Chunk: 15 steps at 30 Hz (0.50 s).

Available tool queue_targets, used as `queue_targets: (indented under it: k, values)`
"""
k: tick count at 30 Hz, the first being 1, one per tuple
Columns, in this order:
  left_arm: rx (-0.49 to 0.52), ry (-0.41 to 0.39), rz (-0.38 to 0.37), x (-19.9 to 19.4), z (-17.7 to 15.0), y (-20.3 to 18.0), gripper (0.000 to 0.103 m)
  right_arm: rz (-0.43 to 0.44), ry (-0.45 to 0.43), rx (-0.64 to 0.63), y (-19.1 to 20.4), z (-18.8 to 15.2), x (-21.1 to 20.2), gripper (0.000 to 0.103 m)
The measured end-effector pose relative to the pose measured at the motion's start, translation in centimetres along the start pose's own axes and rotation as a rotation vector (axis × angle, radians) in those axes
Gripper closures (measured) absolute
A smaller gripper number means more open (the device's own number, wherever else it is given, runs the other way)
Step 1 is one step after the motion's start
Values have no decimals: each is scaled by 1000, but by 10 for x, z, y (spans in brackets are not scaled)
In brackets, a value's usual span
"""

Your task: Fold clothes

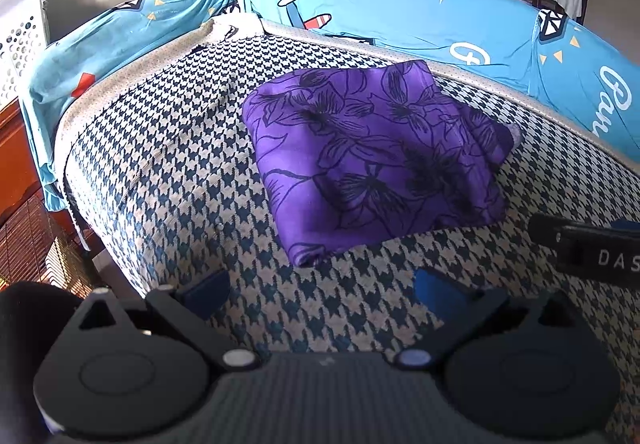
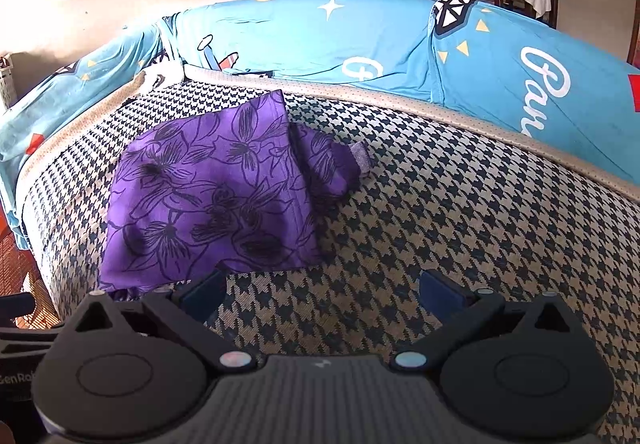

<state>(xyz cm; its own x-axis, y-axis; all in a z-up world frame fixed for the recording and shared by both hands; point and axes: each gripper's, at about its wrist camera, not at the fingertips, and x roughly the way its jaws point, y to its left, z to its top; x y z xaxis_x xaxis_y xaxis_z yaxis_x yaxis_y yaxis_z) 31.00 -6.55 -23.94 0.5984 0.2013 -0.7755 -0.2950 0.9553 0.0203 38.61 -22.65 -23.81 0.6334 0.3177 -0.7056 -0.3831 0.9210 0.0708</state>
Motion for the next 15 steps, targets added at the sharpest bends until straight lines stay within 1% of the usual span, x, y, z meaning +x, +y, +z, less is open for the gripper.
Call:
queue_targets:
  k: [5,9,15]
  values:
    - [10,-1,12,-4,0,-6,0,-4,-6,4,-2,0,-3,0]
    - [27,-29,32,-11,-1,-11,0,-3,-14,10,-5,1,-6,0]
    - [31,5,27,-12,-1,-13,0,-5,-24,20,-10,1,-11,0]
